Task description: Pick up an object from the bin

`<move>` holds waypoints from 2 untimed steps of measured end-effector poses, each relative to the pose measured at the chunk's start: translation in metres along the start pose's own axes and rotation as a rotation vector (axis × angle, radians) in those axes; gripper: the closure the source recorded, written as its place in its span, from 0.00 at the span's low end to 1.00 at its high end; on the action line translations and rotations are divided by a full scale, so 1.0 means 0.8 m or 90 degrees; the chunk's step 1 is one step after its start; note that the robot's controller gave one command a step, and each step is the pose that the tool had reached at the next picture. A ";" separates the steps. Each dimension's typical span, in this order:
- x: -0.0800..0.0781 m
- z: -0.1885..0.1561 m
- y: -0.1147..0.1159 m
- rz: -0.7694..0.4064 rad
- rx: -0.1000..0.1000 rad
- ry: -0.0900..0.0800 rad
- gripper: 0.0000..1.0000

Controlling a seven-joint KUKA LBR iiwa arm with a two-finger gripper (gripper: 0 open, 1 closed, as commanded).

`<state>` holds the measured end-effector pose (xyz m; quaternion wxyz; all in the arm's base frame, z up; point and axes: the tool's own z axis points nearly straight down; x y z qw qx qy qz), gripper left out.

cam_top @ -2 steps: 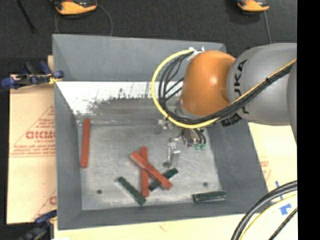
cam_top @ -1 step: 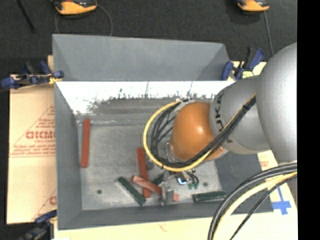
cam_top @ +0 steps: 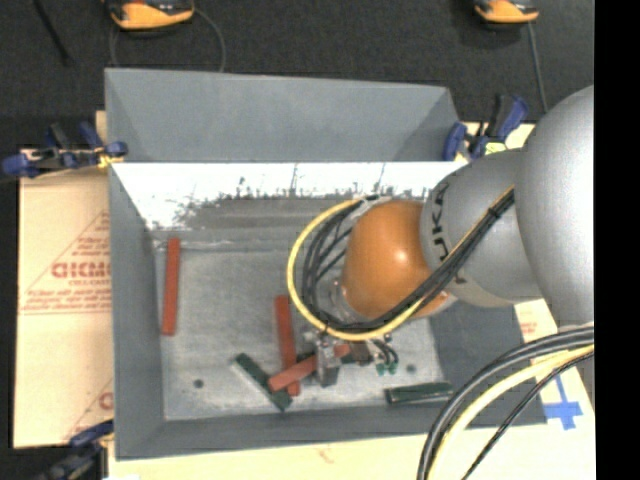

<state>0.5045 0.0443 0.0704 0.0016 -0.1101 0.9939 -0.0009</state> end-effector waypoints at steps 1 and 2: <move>0.007 -0.162 -0.008 -0.010 0.001 -0.004 1.00; 0.023 -0.272 -0.058 -0.256 0.001 -0.002 1.00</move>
Offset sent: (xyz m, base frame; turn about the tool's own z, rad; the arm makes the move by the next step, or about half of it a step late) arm -0.0064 -0.0057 0.1249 -0.0191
